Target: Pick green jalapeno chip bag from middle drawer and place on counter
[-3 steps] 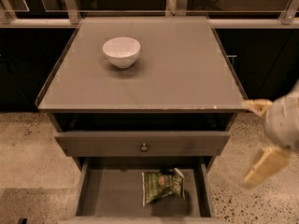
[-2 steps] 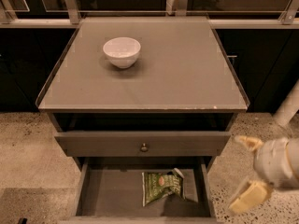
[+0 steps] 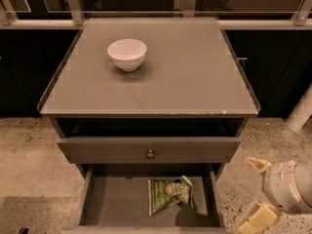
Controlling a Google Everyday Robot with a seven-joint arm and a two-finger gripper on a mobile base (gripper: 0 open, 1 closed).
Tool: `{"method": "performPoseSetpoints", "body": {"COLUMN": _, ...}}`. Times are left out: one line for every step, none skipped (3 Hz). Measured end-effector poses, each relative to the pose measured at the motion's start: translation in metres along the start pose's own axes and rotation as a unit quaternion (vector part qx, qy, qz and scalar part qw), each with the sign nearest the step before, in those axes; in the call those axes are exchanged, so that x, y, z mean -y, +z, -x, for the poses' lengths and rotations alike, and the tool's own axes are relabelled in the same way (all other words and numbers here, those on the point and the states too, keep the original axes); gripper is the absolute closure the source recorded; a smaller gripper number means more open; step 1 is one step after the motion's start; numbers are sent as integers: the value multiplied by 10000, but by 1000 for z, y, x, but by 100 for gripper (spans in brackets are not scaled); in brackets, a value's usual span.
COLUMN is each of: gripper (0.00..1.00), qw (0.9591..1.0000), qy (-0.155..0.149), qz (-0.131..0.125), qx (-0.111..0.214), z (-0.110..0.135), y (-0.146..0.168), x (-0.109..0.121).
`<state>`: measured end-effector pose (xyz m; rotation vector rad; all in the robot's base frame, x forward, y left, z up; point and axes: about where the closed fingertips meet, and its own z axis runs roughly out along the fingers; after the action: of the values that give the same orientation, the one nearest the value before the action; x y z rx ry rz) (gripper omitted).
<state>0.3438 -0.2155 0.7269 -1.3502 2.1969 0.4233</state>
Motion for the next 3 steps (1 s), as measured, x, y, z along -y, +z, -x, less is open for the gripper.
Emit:
{"method": "performPoseSetpoints", "body": {"gripper": 0, "qw": 9993, "qy": 339, "qz": 164, "qx": -17, "z": -50, "y": 41, "x": -9}}
{"method": "performPoseSetpoints", "body": {"gripper": 0, "qw": 9972, "qy": 737, "qz": 138, "qx": 61, "z": -100, "y": 97, "x": -10}}
{"method": "performPoseSetpoints", "body": {"gripper": 0, "qw": 9944, "qy": 1025, "qz": 205, "qx": 131, "z": -125, "y": 148, "x": 0}}
